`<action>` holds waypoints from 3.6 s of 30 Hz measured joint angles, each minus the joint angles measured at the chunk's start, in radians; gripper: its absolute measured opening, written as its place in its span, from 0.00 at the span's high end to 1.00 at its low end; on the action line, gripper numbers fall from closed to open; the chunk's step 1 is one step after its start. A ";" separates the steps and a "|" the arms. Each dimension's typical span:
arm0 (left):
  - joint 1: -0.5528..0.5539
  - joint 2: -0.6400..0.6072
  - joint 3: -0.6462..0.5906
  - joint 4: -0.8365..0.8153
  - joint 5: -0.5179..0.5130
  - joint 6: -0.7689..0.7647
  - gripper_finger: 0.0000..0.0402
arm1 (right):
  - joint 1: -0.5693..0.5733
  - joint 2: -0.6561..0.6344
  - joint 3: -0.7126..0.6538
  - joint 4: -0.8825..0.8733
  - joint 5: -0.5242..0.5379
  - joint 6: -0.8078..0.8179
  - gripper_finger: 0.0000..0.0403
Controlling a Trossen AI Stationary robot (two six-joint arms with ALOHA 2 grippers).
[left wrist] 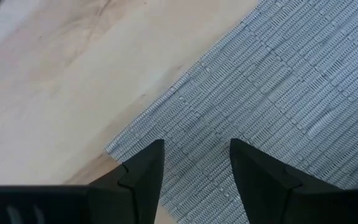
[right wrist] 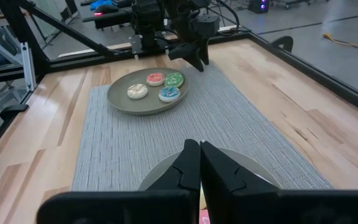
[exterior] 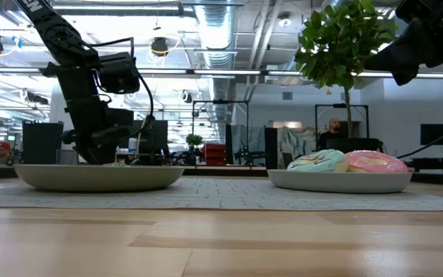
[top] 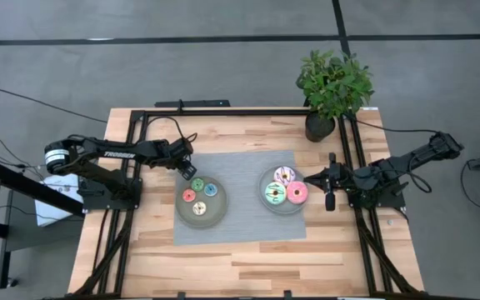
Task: Pick & Place donuts
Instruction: Adjust the gray placemat, then return to Home Position
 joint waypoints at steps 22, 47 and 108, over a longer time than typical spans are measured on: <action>-0.109 -0.479 0.145 -0.047 0.043 0.187 0.56 | 0.018 -0.128 0.050 -0.044 0.001 -0.132 1.00; -0.464 -1.097 -0.267 0.248 -0.019 0.235 0.56 | 0.169 -0.443 0.028 -0.140 0.003 -0.186 1.00; -0.472 -1.331 -0.507 0.393 0.051 0.352 0.56 | 0.170 -0.443 -0.286 0.358 -0.050 -0.412 1.00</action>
